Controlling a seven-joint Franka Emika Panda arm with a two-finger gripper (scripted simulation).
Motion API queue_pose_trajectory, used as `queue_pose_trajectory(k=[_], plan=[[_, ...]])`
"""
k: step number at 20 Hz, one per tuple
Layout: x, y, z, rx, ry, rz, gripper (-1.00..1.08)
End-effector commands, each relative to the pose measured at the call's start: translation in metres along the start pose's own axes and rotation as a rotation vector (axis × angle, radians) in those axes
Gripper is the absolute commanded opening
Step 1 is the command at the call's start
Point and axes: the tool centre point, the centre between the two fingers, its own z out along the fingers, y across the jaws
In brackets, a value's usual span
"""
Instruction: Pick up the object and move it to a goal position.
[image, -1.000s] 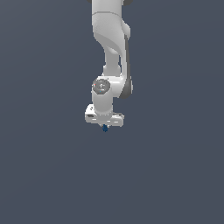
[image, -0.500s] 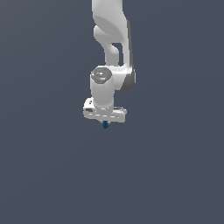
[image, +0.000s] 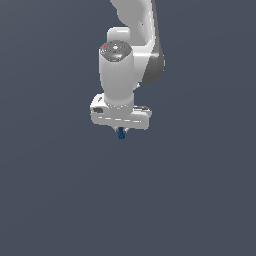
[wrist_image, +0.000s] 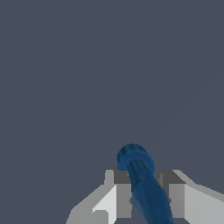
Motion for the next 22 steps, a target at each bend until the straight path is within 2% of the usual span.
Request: queue_pose_trajectory(k=[1,11,22], plan=[[0.005,-0.003,-0.027,0.000,-0.001,0.000,-1.00],[0.025,-0.013,-0.106,0.000,-0.001,0.000,-1.00],[0.034,-0.016,-0.133,0.000,-0.001,0.000,-1.00]])
